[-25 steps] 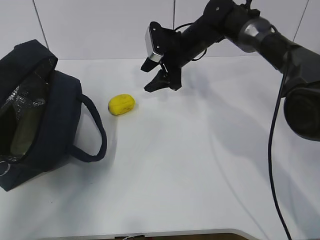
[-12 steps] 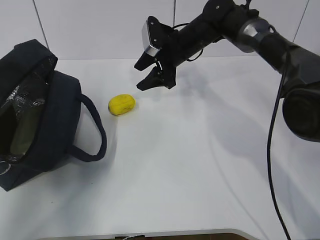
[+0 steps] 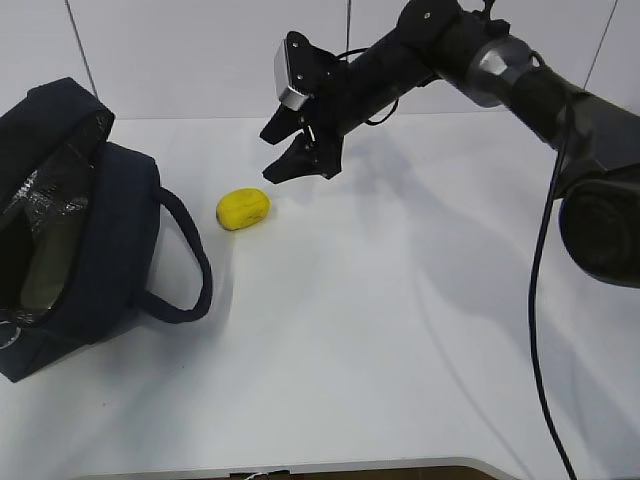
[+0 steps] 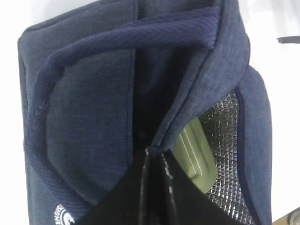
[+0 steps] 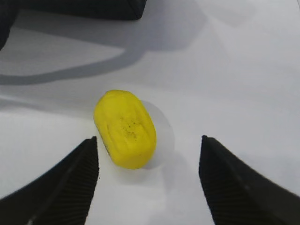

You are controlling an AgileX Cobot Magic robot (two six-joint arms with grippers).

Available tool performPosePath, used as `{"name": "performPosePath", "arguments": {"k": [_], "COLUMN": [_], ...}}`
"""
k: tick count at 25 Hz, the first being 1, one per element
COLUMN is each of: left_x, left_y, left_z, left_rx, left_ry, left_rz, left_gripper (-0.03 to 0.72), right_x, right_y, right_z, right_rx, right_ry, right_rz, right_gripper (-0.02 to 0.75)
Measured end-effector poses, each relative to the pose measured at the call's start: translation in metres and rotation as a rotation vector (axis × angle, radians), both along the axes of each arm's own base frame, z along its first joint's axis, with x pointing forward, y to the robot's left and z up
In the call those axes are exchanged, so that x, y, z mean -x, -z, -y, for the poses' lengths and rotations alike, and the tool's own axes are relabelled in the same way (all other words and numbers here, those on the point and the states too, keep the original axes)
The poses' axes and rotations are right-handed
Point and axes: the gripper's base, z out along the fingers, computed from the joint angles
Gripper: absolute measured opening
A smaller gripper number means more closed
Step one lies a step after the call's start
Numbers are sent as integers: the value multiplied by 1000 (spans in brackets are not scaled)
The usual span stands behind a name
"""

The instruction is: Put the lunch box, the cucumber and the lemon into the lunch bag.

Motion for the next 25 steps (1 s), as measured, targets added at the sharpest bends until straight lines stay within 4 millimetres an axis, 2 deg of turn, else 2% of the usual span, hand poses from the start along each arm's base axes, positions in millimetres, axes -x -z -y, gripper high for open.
{"name": "performPosePath", "arguments": {"k": [5, 10, 17, 21, 25], "left_x": [0, 0, -1, -1, -1], "left_y": [0, 0, 0, 0, 0], "left_z": [0, 0, 0, 0, -1], "left_rx": [0, -2, -4, -4, -5], "left_ry": [0, 0, -4, -4, -5], "left_rz": [0, 3, 9, 9, 10], "left_gripper": [-12, -12, -12, -12, -12], "right_x": [1, 3, 6, 12, 18], "right_y": [-1, -5, -8, -8, -9], "right_z": [-3, -8, -15, -25, -38], "right_rx": [-21, -108, -162, -185, -226], "right_ry": [26, 125, 189, 282, 448], "right_rz": [-41, -195, -311, -460, -717], "right_gripper": [534, 534, 534, 534, 533]}}
